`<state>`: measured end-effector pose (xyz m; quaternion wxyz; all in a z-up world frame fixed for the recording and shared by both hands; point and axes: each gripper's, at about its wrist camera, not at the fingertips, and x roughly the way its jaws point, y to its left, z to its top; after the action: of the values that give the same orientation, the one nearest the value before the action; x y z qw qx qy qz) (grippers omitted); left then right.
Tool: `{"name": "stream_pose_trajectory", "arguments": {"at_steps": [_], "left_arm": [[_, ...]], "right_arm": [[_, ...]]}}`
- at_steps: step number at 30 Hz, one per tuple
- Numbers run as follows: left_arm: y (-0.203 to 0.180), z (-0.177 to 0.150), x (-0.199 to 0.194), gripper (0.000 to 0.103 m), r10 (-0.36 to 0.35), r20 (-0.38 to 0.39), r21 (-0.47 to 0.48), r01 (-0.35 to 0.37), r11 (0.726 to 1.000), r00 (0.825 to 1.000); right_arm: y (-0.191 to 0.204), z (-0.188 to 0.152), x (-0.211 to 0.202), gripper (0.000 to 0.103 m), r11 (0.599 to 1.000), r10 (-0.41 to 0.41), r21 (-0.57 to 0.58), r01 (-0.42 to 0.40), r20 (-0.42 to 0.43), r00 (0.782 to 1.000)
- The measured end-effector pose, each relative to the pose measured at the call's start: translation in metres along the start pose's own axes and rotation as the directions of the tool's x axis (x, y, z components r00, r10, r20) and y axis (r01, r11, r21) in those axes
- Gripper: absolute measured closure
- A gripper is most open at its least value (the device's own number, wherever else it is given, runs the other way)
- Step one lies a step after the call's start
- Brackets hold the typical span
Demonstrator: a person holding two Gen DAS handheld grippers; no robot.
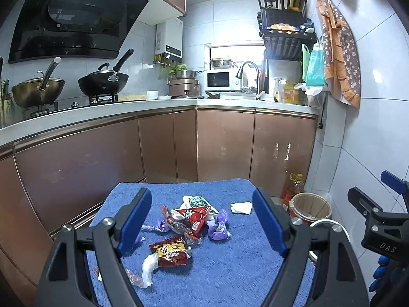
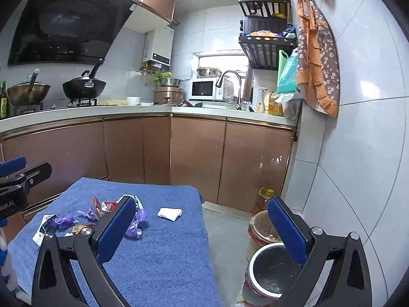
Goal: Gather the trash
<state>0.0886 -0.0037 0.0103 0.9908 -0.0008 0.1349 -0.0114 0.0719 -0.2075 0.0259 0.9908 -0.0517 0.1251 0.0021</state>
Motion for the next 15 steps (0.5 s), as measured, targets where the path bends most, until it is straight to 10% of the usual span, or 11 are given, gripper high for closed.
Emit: {"name": "stream_pose_trajectory", "arguments": {"at_steps": [15], "left_arm": [[-0.017, -0.016, 0.033, 0.023, -0.108, -0.060, 0.027, 0.109, 0.994, 0.992]], "right_arm": [[-0.026, -0.006, 0.029, 0.000, 0.994, -0.036, 0.102, 0.039, -0.030, 0.999]]}}
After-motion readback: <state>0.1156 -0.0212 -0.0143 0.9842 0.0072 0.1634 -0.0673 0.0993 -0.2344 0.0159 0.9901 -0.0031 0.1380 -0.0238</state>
